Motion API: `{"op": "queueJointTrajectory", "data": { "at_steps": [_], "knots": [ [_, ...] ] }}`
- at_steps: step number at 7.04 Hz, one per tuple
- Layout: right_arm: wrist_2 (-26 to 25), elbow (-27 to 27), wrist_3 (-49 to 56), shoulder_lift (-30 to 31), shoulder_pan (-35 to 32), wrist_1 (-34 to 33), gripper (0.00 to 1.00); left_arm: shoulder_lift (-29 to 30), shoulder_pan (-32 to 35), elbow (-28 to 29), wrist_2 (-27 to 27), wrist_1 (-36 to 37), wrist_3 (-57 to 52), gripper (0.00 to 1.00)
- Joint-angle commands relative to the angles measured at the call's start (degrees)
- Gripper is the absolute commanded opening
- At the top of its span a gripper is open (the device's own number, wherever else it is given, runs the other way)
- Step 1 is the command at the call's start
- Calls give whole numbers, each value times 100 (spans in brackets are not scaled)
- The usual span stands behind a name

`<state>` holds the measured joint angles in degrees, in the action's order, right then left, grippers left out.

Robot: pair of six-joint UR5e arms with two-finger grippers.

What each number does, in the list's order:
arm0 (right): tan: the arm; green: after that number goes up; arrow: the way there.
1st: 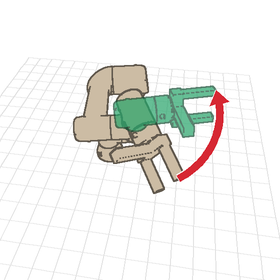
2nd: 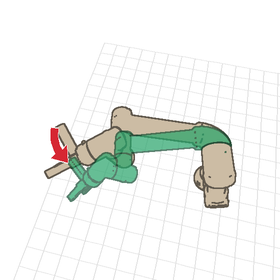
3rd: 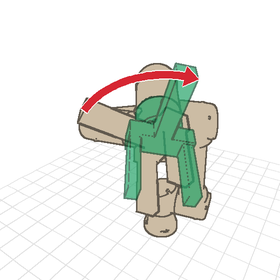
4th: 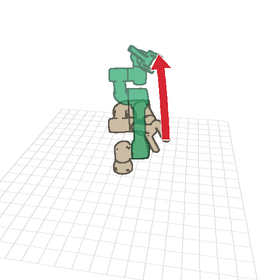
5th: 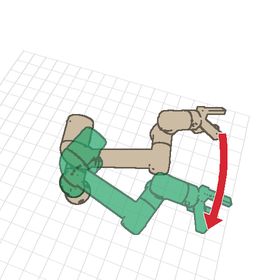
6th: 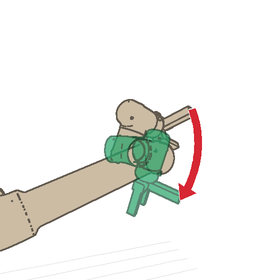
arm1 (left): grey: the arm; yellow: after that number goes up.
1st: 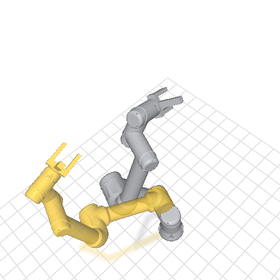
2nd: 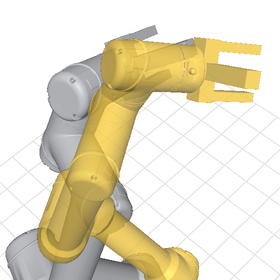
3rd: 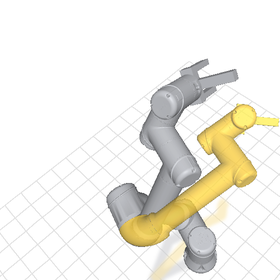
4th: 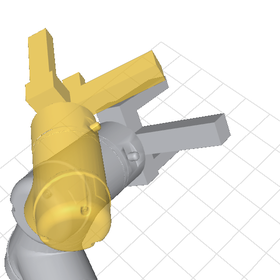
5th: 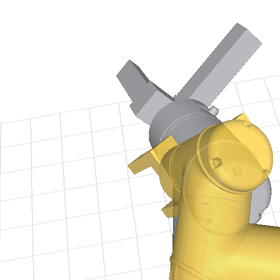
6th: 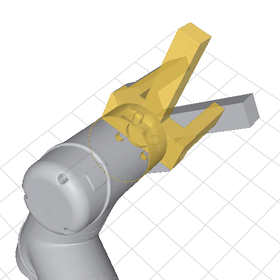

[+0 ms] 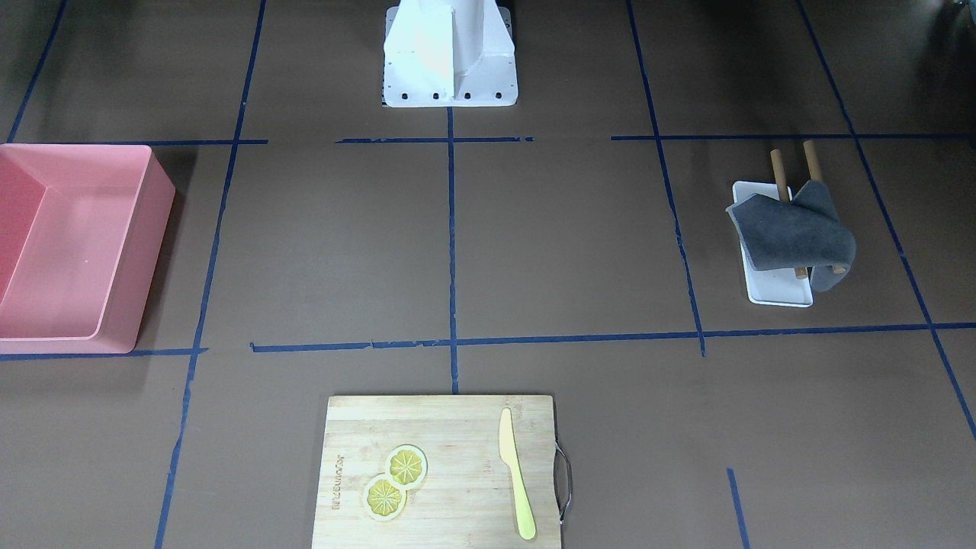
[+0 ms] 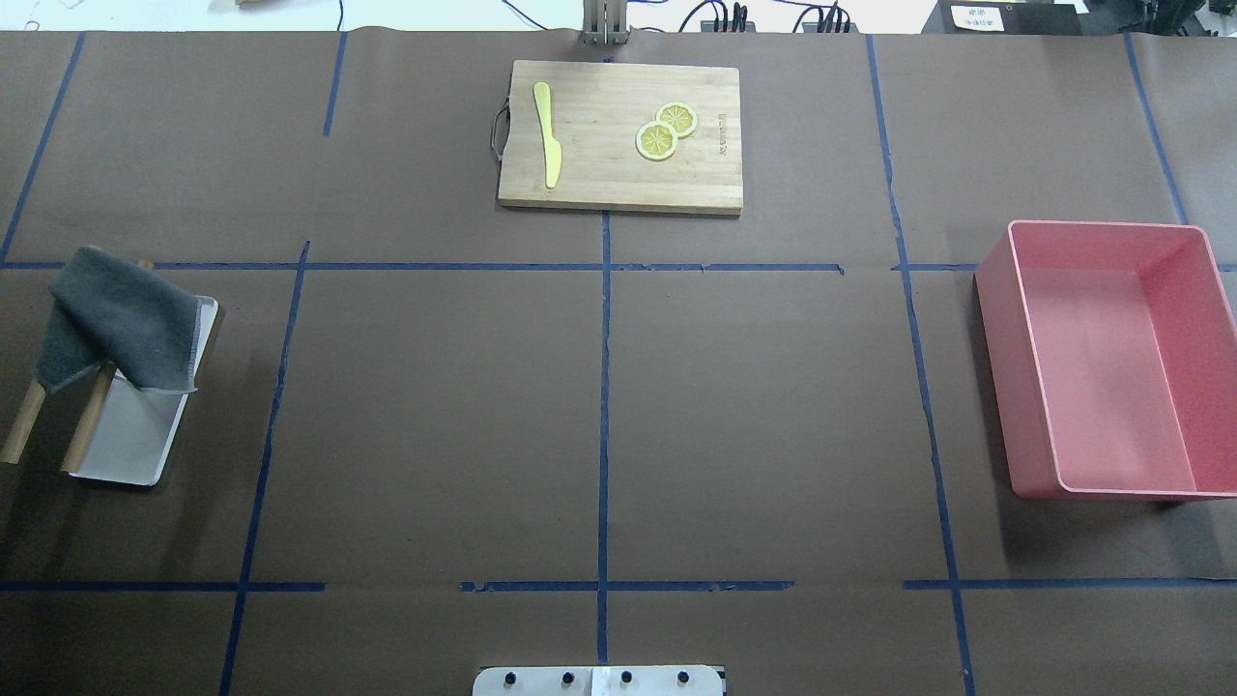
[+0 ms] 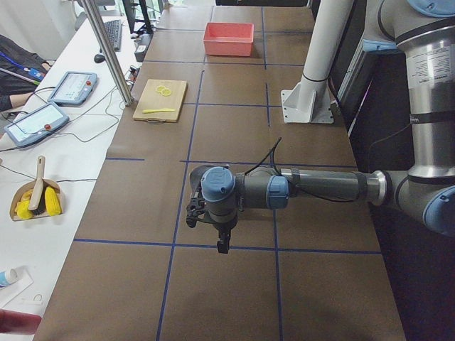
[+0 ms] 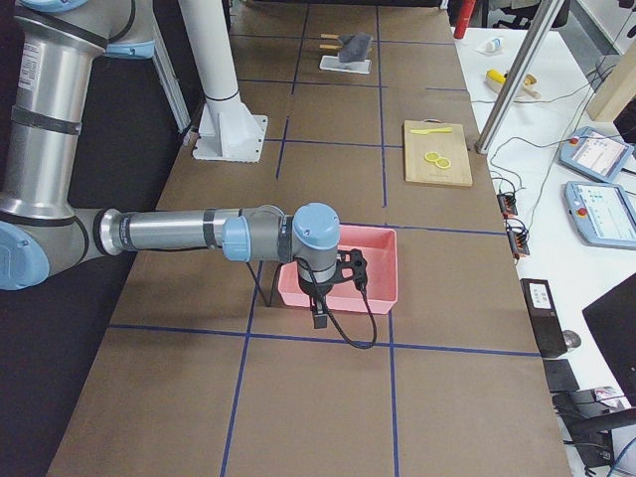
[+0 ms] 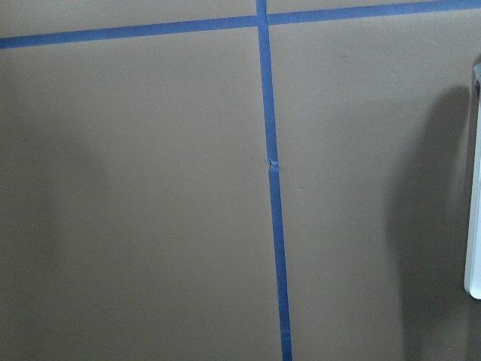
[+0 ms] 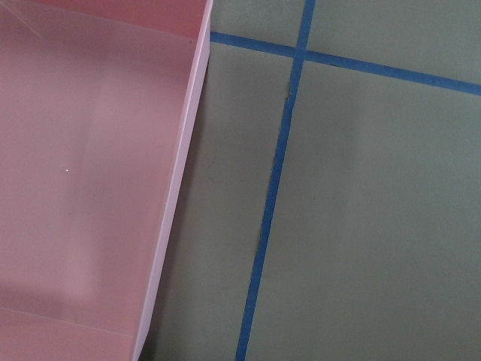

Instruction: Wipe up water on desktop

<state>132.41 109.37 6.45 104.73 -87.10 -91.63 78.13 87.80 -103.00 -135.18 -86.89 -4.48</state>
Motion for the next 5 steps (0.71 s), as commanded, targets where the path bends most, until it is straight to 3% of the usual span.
{"op": "queueJointTrajectory", "data": {
  "at_steps": [1, 4, 5],
  "knots": [
    [13, 23, -13, -14, 0, 4, 100, -35, 0, 17, 9, -12, -131, 100],
    [30, 6, -109, -250, 17, -13, 100, 104, 0, 9, 270, -47, -106, 100],
    [22, -3, -118, -260, 18, -4, 100, 454, 0, 86, 307, -134, -105, 100]
  ]
}}
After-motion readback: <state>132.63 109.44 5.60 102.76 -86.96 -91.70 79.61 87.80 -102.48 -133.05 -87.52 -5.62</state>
